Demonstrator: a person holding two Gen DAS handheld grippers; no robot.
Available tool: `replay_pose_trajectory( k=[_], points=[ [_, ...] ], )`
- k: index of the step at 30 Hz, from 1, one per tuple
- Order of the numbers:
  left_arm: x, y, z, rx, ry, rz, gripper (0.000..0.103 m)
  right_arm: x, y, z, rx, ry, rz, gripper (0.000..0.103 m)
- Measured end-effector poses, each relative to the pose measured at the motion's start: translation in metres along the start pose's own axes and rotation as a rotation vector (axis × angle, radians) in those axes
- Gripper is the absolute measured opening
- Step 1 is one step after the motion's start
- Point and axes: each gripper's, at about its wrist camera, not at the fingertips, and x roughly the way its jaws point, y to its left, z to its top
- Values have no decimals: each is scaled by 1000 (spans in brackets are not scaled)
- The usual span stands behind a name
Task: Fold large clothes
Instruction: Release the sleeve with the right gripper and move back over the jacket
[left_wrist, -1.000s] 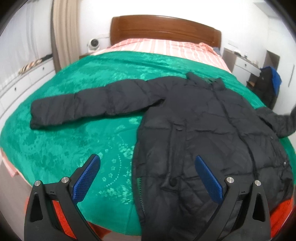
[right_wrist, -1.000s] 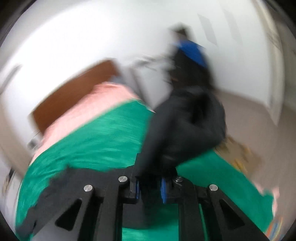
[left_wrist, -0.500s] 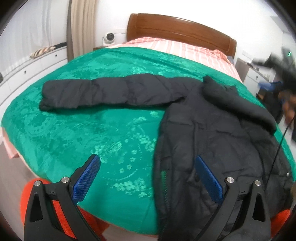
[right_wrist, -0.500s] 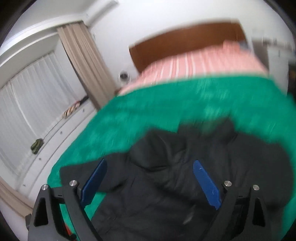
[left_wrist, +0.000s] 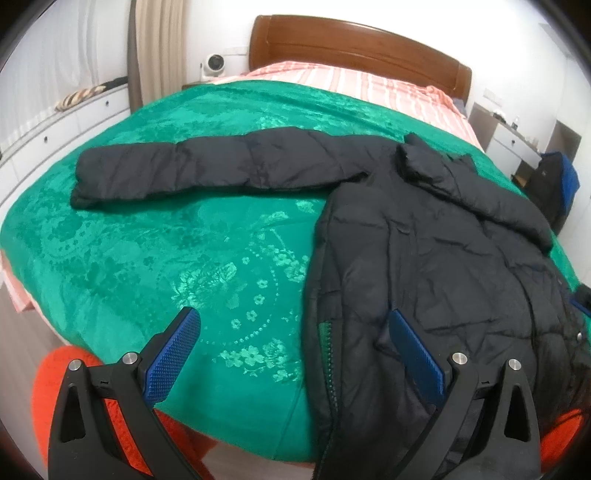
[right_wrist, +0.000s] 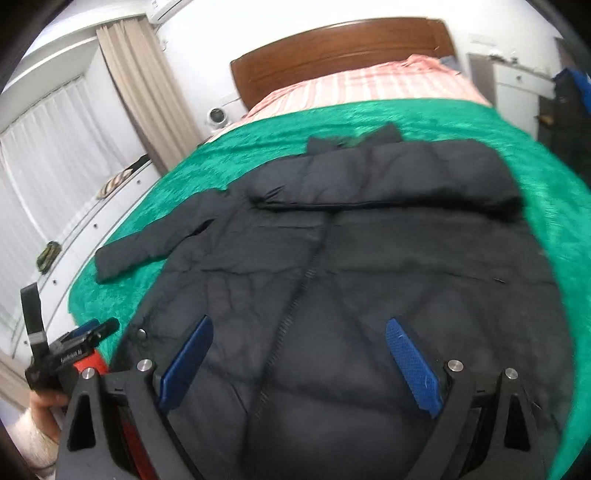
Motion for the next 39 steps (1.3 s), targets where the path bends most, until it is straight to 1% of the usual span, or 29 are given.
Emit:
replay_pose_trajectory(
  k=[4,7,11,14,21,25,28,31,33,35,37,39],
  points=[
    [0,3,0,0,-1,17,102,-17,-4,-17,5,-23,-43,94],
    [1,4,-1,2,10,27,102,-19,-3,-26,-7,-50,-78,94],
    [1,2,-3,20,14,37,102,-17,-4,-35,17,-50,-74,94],
    [2,3,-4,26,18,42,102,-13,-1,-40,1,-56,-88,94],
    [7,4,-5,25,34,50,102,-10,-1,-44,-6,-64,-98,94],
    [9,6,-4,17,37,57,102,-12,-3,-45,1,-72,-90,94],
    [11,11,5,6,46,45,102,-16,-3,-45,-12,-83,-91,94],
    [11,28,32,-20,33,-1,102,-19,-3,-46,-23,-91,-95,94],
    [17,52,61,-64,31,-38,103,-21,-5,-46,-22,-95,-97,94],
    [35,85,81,-145,51,-73,103,-24,-6,-47,-19,-104,-99,94],
    [59,131,95,-303,63,-83,102,-26,-8,-48,-12,-110,-99,94],
    [78,166,102,-420,58,-100,102,-27,-10,-48,-5,-108,-99,94]
  ],
)
